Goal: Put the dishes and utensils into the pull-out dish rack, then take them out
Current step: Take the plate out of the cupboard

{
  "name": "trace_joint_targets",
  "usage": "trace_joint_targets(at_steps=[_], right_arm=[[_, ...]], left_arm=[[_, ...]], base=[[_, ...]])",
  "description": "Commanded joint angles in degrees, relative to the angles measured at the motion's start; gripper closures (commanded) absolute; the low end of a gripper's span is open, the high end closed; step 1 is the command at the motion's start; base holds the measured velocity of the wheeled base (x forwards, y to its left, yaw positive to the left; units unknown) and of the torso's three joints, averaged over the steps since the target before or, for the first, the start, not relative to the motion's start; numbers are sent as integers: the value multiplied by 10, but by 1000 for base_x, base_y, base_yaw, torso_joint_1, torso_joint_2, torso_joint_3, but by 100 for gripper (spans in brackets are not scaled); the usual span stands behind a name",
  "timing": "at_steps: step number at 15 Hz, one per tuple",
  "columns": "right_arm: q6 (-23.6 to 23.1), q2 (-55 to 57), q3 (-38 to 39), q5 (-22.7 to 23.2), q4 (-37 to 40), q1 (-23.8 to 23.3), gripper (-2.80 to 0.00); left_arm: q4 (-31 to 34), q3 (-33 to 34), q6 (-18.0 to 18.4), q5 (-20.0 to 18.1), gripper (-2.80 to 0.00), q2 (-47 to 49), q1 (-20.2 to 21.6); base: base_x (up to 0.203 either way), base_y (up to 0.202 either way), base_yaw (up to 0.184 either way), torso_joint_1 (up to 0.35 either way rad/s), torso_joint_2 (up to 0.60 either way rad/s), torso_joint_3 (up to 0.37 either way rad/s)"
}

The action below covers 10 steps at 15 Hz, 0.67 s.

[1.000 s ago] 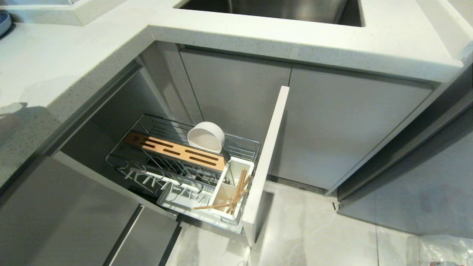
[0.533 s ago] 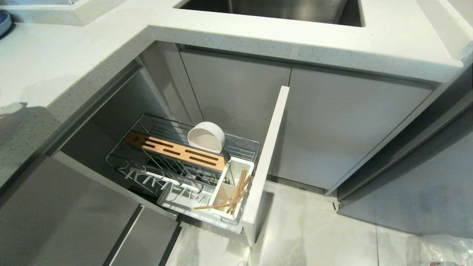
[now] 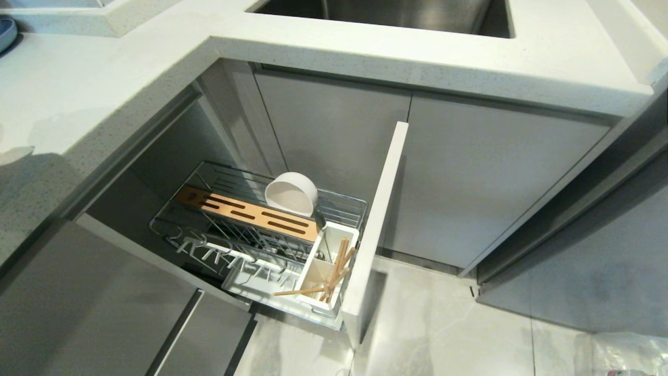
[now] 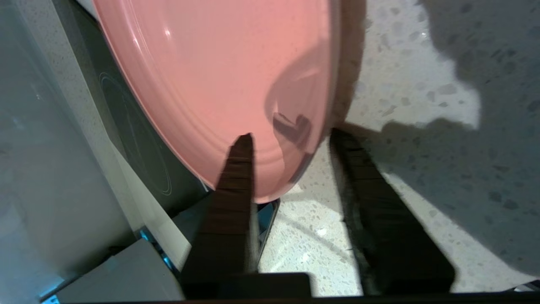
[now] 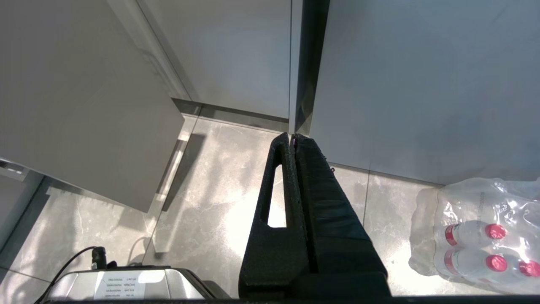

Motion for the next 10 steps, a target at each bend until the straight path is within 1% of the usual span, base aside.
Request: trace_joint_targets(at_steps=[1,2,5,6,8,9,10], right_arm=[[0,0,1,0,0,0,0],[0,0,1,0,0,0,0],[0,0,1,0,0,0,0],[0,0,1,0,0,0,0],[0,0,1,0,0,0,0],[0,0,1,0,0,0,0],[0,0,1,0,0,0,0]], left_arm=[[5,1,-3,0,-280,0,-1],[-1,1,-6,0,-280,-1,-2],[-46,1,-5,1,-280,-8,-6],[-66,1,-6,0,-280,-17,-12],[-82,2,-11,-1,-280,-27,-21],[-96,2,-15,-2,0,-43,-36],[-108,4,-16,-2,0,-59,-48]], base=[[0,0,0,0,0,0],[0,0,0,0,0,0],[0,0,0,0,0,0],[0,0,0,0,0,0],[0,0,0,0,0,0],[0,0,0,0,0,0],[0,0,0,0,0,0]])
